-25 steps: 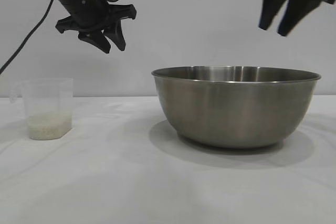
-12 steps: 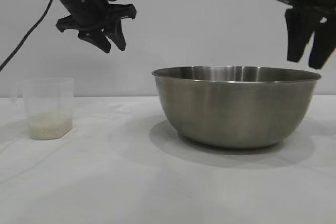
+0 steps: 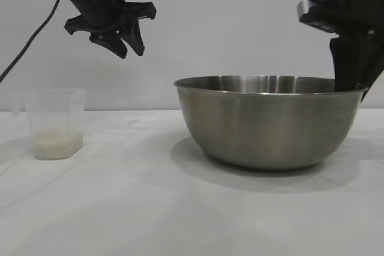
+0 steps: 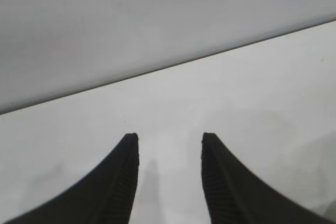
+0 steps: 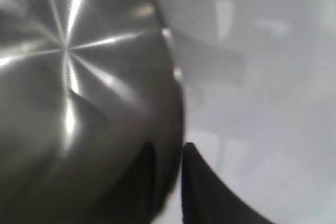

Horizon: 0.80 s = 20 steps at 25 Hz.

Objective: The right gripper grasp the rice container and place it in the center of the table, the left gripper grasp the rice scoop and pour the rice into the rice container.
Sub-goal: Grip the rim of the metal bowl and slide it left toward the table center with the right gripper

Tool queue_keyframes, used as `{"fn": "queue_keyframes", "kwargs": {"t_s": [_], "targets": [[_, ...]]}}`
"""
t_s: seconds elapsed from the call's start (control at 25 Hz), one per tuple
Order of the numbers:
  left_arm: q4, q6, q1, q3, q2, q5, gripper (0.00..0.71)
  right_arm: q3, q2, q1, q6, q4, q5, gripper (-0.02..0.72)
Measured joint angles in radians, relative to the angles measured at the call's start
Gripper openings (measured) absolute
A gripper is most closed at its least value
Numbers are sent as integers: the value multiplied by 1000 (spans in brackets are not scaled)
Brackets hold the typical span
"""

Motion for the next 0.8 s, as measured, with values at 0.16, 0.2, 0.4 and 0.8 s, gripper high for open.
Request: {"fn": "queue_keyframes", "kwargs": {"t_s": [0.16,0.2,0.4,0.8], "targets": [[14,0,0,0,0,19,237,0,22,68,0,15,-40,0],[16,0,0,0,0,21,237,0,27,85,0,18,-51,0],[18,0,11,0,-14,25,237,0,28,126,0,31,-99,0],[18,0,14,0,-29,33,237,-2,37,125,0,69,-185,55]]}}
